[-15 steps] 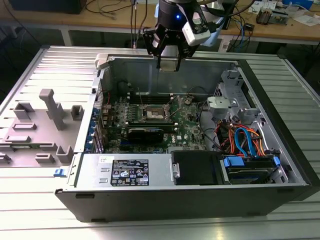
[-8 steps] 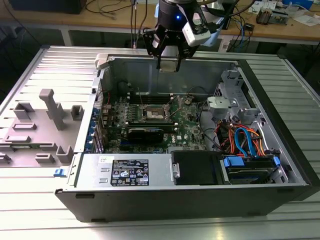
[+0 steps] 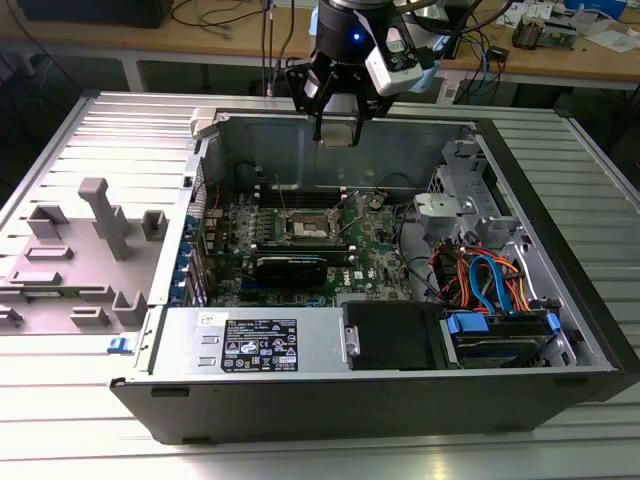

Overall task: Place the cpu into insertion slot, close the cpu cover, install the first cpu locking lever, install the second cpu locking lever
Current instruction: 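Place the cpu into insertion slot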

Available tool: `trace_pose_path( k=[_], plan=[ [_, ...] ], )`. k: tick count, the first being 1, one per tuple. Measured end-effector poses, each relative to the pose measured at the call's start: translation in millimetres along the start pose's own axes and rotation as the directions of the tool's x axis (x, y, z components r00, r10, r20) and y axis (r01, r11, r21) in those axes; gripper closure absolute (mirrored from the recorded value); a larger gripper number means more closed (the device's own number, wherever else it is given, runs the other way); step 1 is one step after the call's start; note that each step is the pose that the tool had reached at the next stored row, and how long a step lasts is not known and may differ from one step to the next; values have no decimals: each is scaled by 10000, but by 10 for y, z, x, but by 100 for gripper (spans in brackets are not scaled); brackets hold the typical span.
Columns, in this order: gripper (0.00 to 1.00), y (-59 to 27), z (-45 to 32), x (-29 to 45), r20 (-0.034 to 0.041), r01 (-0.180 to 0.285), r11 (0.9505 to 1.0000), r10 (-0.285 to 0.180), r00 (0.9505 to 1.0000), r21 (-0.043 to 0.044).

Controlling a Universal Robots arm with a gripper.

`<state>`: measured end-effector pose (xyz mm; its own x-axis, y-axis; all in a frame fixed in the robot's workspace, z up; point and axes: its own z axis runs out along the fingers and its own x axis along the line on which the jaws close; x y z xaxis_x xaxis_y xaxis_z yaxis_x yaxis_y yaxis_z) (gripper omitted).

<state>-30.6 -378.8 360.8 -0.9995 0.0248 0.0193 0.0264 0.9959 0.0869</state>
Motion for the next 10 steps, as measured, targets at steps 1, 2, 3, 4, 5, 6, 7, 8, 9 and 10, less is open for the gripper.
trace_pose_path(
  k=[1,2,3,4,5,6,7,8,9,10],
  plan=[
    [45,0,0,0,0,0,10000,0,10000,0],
    [45,-1,0,0,0,0,10000,0,10000,0],
    [45,-3,0,0,0,0,10000,0,10000,0],
    [45,-8,-1,-1,0,1,10000,-1,10000,0],
    [45,-12,-2,-1,-1,2,10000,-2,10000,1],
    [45,-17,-2,-1,0,1,10000,-1,10000,0],
    [45,-21,-1,0,1,-1,10000,1,10000,-1],
    [45,-23,-2,-1,0,0,10000,0,10000,-1],
    [45,-25,-2,-1,-1,0,10000,0,10000,0],
    [45,-28,-2,-1,0,0,10000,0,10000,-1]
  ],
)
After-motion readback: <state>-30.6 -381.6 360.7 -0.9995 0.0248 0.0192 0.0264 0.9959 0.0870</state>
